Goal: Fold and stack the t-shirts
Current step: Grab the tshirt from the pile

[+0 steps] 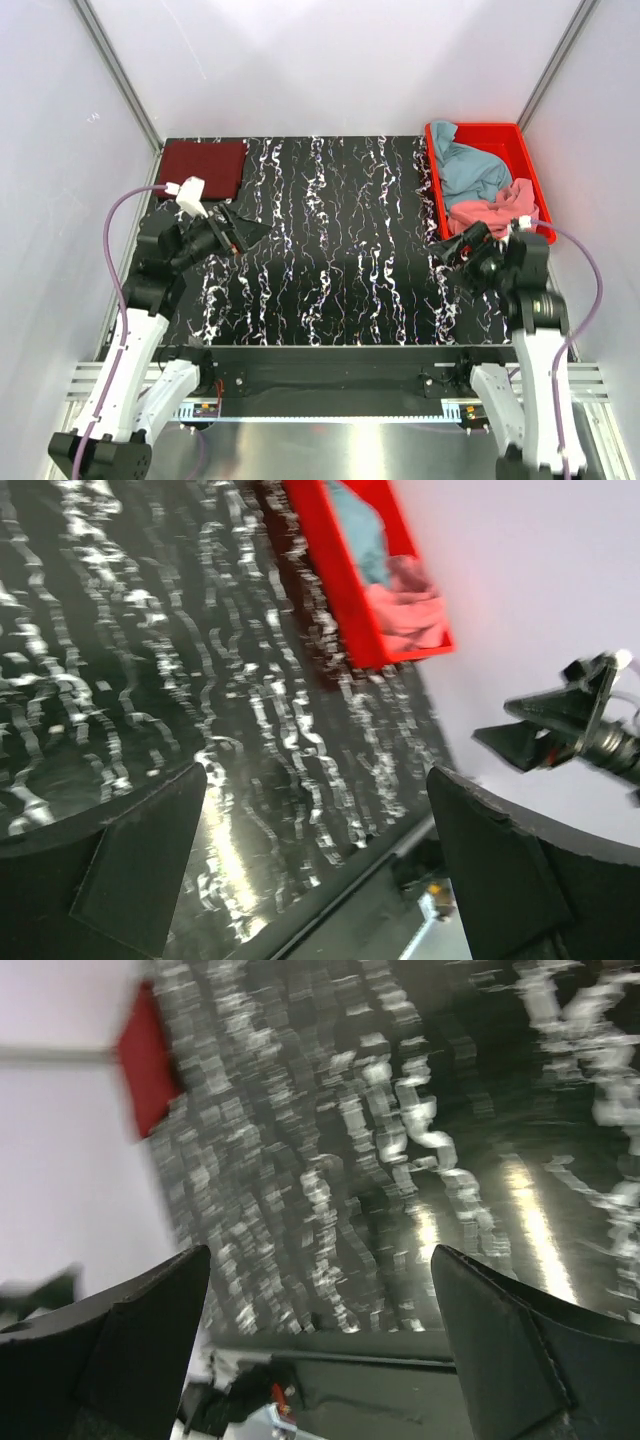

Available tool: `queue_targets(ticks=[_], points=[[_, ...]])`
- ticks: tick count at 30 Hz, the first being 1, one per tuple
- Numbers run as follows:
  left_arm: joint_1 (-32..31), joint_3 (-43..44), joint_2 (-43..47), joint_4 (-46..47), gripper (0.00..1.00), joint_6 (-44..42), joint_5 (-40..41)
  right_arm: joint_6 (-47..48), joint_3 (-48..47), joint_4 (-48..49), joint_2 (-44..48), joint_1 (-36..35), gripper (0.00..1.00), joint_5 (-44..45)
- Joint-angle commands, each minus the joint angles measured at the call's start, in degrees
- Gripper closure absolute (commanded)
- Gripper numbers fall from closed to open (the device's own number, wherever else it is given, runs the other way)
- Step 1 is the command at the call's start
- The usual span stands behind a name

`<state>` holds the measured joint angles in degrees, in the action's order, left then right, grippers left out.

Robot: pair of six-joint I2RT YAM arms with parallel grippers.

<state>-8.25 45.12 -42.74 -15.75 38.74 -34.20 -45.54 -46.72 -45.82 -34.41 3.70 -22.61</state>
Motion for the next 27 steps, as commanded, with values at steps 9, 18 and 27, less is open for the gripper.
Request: queue_targets(ticks=[9, 18, 27], points=[[-6.3, 15.6, -0.2, -25.7, 0.01, -16.9, 23.5, 8.7, -29.2, 4.1, -40.7, 1.7, 0.0, 19.8], [-7.5, 15.4, -2.0, -28.9, 0.07, -26.3, 27.0, 14.2, -63.1, 5.0, -80.6, 3.9, 0.18, 30.2], [-7.5, 15.3, -3.5, -29.8, 0.2, -27.1, 27.4, 10.3, -79.5, 4.3, -101.3, 5.1, 0.23, 32.1]])
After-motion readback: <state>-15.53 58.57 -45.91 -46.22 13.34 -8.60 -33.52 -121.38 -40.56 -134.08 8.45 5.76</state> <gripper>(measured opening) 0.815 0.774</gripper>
